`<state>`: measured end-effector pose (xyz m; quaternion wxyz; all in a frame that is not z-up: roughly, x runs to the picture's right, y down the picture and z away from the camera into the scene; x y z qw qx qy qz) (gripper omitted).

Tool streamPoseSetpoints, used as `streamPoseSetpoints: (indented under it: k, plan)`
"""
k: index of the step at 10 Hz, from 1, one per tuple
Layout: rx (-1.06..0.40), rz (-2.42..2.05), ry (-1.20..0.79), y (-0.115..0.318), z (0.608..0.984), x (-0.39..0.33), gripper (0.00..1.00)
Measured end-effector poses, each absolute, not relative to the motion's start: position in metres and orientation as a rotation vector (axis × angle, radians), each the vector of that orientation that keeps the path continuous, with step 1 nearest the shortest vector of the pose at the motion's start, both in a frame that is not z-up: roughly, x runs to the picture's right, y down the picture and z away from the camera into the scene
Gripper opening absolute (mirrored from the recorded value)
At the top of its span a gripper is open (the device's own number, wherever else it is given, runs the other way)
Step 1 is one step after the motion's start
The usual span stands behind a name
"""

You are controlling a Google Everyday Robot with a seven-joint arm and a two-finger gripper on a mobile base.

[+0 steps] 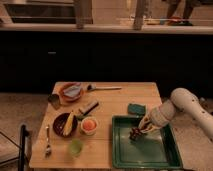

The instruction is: Place grapes in tray

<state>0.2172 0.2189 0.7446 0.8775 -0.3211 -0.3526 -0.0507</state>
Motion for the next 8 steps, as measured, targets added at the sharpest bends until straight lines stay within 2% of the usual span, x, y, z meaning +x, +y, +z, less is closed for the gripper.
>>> streamPoseSetpoints:
  k: [6,7,8]
  plan:
    - [-0.675,-0.099,-0.74,0.225,0.741,0.2216,0.56]
    - [-0.676,-0.1,-0.741,0.2263,0.7408,0.2215,0.58]
    - [-0.676,-0.099,-0.741,0.2276,0.7405,0.2223,0.63]
